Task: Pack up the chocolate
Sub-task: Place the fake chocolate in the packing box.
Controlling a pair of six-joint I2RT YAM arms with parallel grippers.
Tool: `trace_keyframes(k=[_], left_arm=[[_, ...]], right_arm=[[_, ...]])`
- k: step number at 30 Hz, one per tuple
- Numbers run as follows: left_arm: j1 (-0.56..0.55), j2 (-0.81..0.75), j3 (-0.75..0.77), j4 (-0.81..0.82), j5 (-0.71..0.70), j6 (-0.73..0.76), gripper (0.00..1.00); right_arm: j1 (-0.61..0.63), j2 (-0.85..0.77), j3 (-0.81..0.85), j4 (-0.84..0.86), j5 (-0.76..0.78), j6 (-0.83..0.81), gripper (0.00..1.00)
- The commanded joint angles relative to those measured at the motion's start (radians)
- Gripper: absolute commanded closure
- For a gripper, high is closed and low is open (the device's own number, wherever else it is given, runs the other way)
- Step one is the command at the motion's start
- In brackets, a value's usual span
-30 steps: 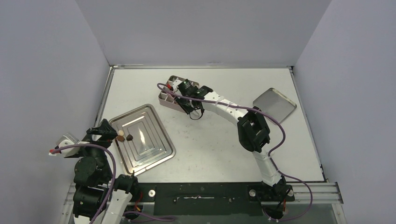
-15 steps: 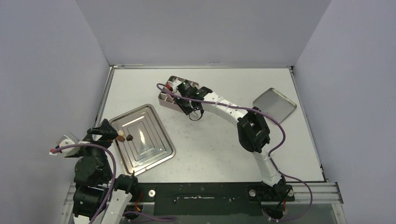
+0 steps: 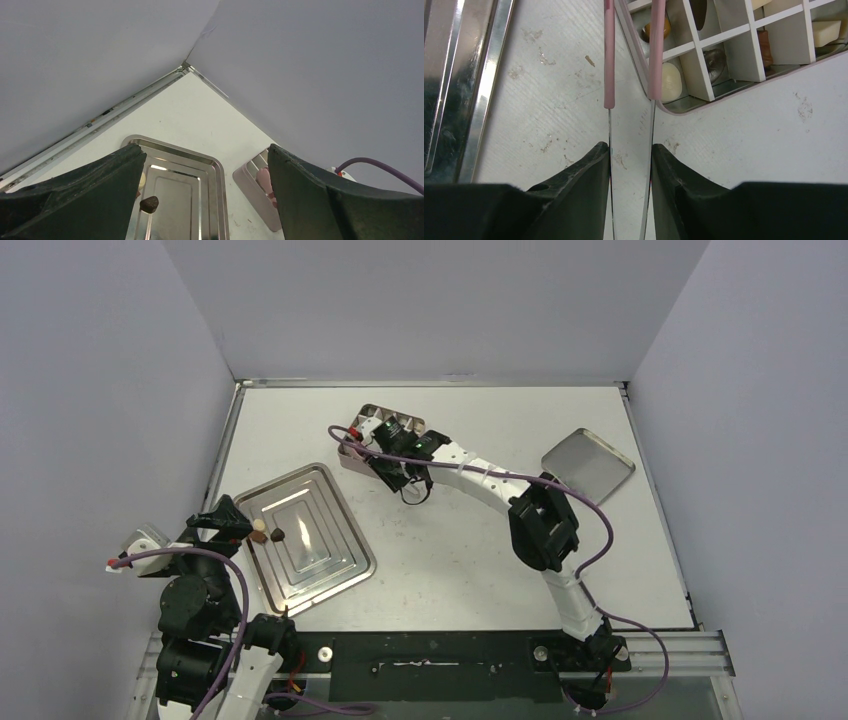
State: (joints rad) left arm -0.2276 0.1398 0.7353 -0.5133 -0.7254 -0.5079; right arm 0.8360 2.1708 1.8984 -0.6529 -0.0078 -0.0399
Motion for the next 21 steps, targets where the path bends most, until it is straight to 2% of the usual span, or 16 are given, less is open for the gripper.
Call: trace_keyframes(k=[1, 10, 16, 21], left_arm=[[-0.001, 0.014, 0.009, 0.007, -0.005, 0.015, 0.09], [-0.002, 0.010, 0.011, 0.002, -0.006, 0.006, 0.09], [-0.001, 0.014, 0.010, -0.003, -0.002, 0.002, 0.09], [-0.002, 0.095, 0.030, -0.031, 0.063, -0.062, 0.14]], right_arm=[[0.008, -0.089, -0.003, 0.032, 0.034, 0.008, 0.68], [0.008, -0.103, -0.017, 0.045, 0.069, 0.008, 0.64], [0.015, -0.124, 0.005, 0.043, 0.048, -0.008, 0.65], [0.046, -0.185, -0.004, 0.059, 0.038, -0.017, 0.66]])
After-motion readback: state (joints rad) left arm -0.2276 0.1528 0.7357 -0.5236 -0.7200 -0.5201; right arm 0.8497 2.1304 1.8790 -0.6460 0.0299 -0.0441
